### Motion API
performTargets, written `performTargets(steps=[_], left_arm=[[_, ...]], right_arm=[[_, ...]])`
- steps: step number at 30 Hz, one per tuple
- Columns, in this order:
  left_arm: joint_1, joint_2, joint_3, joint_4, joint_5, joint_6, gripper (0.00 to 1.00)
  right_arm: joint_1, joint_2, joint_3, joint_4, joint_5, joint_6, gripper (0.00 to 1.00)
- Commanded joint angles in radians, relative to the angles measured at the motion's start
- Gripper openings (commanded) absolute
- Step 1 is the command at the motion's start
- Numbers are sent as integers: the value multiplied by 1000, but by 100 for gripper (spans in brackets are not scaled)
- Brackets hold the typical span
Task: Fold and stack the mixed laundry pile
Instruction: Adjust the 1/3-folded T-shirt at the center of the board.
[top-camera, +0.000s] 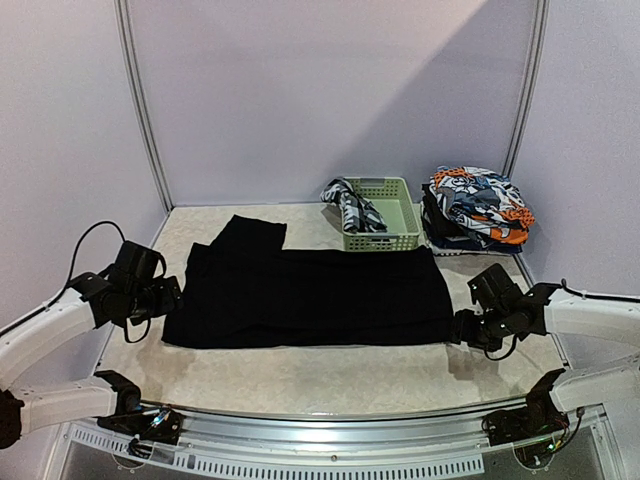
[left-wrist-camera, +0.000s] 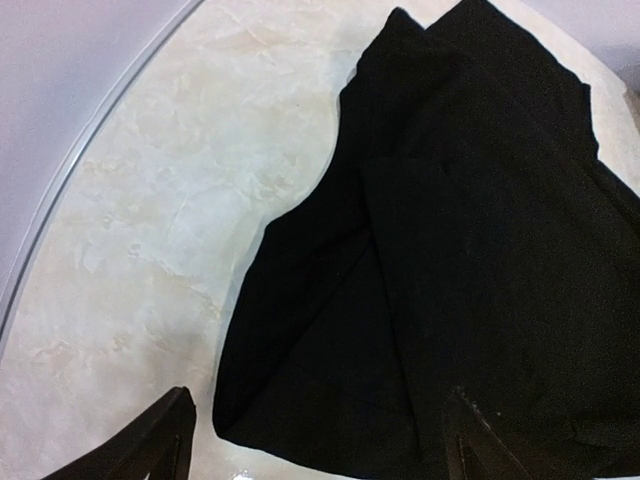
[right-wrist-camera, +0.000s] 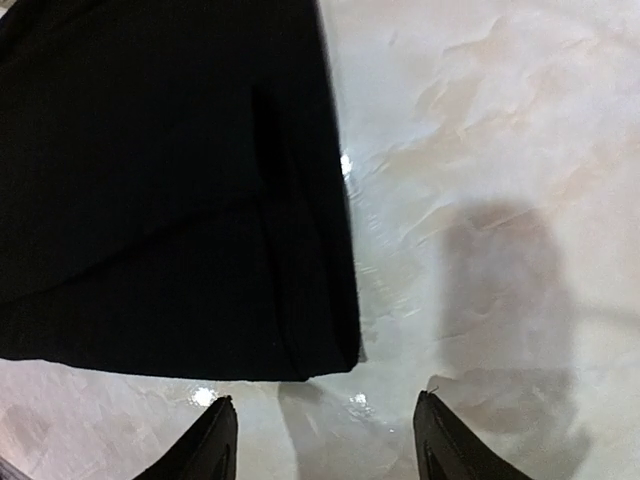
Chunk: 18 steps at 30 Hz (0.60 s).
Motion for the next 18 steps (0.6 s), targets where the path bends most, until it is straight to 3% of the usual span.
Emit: performTargets(steps=[1,12,15,18], left_arm=[[0,-10,-32,18,33,-40,85],[-1,17,-74,41,36,-84,78],[-1,19,-86,49,36,-91,77],[-2,19,-93,52,39,-94,74]], right_arm=[[-7,42,-39,145,-68,41,58],[-45,120,-60,209,-40,31,37],[-48,133,-61,211,-38,23,26],[-50,130,-57,207,-29,16,9]])
